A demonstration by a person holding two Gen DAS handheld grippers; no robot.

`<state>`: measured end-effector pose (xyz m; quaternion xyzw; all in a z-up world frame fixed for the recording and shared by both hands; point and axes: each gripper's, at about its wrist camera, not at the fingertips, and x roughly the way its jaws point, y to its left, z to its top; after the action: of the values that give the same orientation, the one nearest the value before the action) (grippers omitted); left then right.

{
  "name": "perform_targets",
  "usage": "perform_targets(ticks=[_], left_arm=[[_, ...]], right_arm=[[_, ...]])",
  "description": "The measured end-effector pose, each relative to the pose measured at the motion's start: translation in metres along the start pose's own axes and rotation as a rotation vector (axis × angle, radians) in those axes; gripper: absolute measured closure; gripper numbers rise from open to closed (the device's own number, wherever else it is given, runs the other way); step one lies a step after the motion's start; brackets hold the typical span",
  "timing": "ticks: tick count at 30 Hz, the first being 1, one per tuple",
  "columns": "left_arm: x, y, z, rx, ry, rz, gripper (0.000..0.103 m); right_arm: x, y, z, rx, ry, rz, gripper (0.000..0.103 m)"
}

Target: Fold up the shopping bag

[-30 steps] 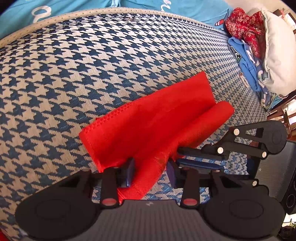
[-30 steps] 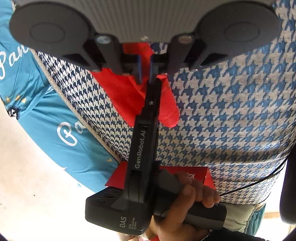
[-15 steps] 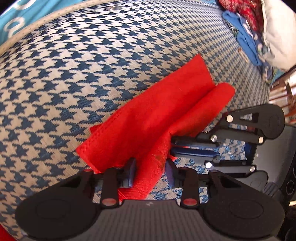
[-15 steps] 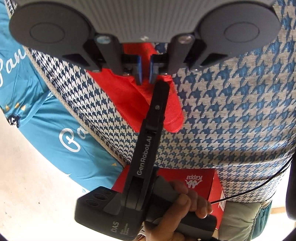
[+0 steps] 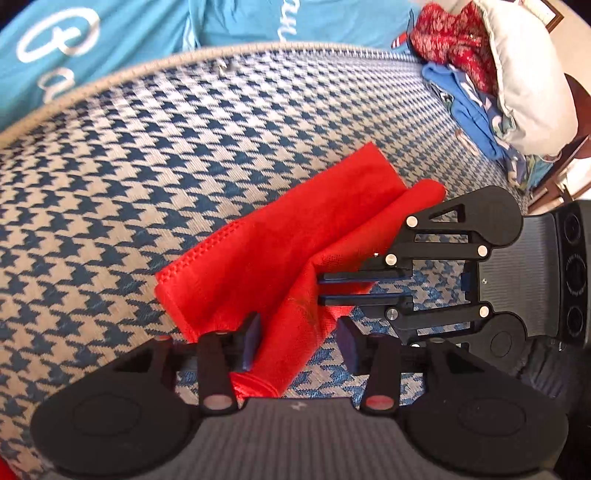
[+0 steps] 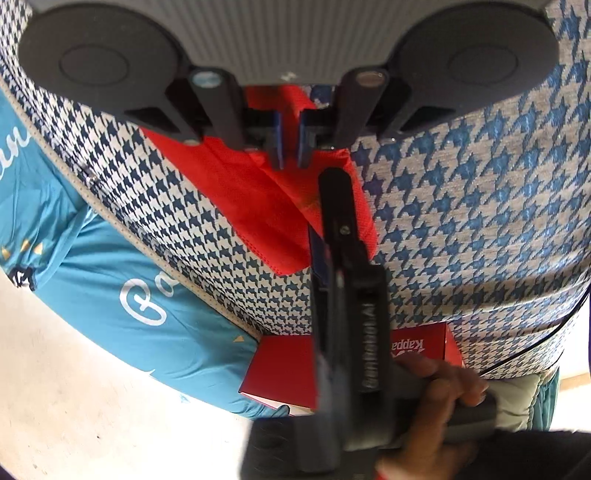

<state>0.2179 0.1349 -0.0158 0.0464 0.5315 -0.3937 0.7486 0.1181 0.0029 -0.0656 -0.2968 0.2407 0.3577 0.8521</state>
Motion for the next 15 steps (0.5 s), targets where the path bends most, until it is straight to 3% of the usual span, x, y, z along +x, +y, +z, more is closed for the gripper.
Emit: perform_targets(ticks=[15], left_arm=[[-0.001,0.029,-0.042,-0.316,-0.208,-0.024,0.058]], right_arm=[[0.006,-0.009,0.003,0.080,0.026,0.021,0.096]])
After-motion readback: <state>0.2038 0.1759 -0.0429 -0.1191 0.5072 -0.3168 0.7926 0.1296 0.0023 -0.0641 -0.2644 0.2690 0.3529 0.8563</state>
